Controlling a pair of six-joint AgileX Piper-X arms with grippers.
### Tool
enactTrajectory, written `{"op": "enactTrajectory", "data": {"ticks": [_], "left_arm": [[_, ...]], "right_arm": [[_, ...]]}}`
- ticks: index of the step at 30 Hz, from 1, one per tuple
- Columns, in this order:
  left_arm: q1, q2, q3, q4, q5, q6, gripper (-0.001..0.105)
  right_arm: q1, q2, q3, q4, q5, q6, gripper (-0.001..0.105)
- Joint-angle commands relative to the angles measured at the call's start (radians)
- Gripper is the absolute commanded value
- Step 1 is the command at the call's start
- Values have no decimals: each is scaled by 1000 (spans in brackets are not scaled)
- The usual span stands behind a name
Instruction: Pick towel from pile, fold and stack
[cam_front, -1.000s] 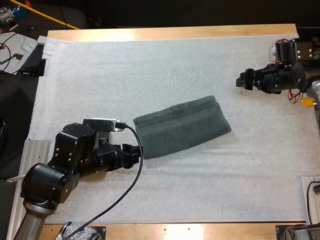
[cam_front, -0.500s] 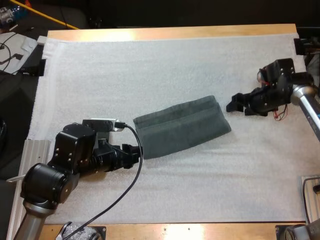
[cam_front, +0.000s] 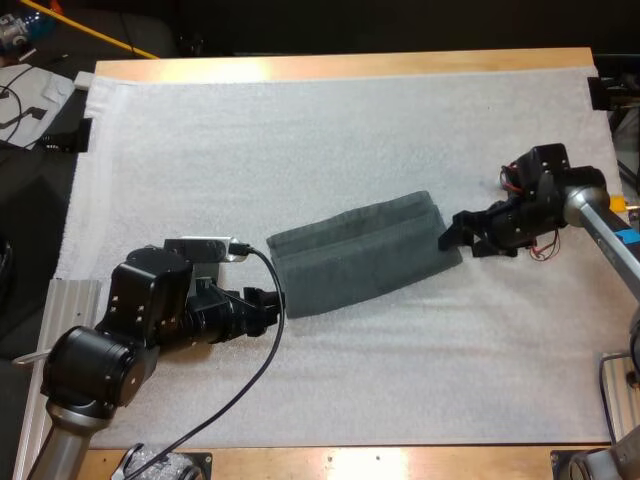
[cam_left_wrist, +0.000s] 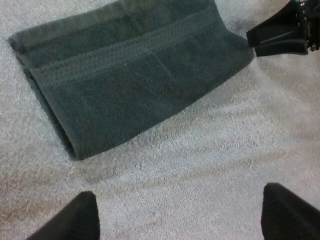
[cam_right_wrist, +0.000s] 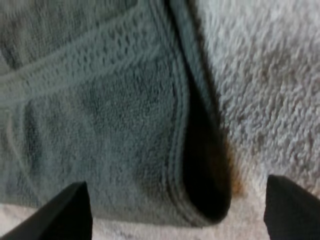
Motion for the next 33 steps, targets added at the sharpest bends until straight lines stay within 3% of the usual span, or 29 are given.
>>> {"op": "enactTrajectory", "data": {"ticks": [1,12,15,18,19,21,22,23,27,33], "left_arm": [[-3,-3,-4,0,1,-13,65],[-1,-1,-3,-1,2,-15,65],[0,-1,-4,-1,4,-16,65],[-1,-1,-3,-3,4,-16,65],[1,1,-3,-3,3,-17,65],[-1,-2,-4,-1,3,-17,65],[0,-1,-2,-2,3,-15,66],[0,0,-1,-1,3,-15,66],[-1,-4,-2,3,6,-11,65],[0,-9,0,8,7,-3,65]], "right_arm": [[2,19,-8,-9,-43,-7,69],[99,64,22,-84,-96,84,68],[106,68,23,-79,-92,99,52],[105,70,24,-65,-78,108,28],[102,65,24,-41,-60,105,12],[109,73,25,-54,-77,110,17],[107,66,25,-38,-76,110,4],[108,61,26,-28,-63,107,1],[107,20,27,27,51,90,1],[112,-96,33,156,384,35,1]]}}
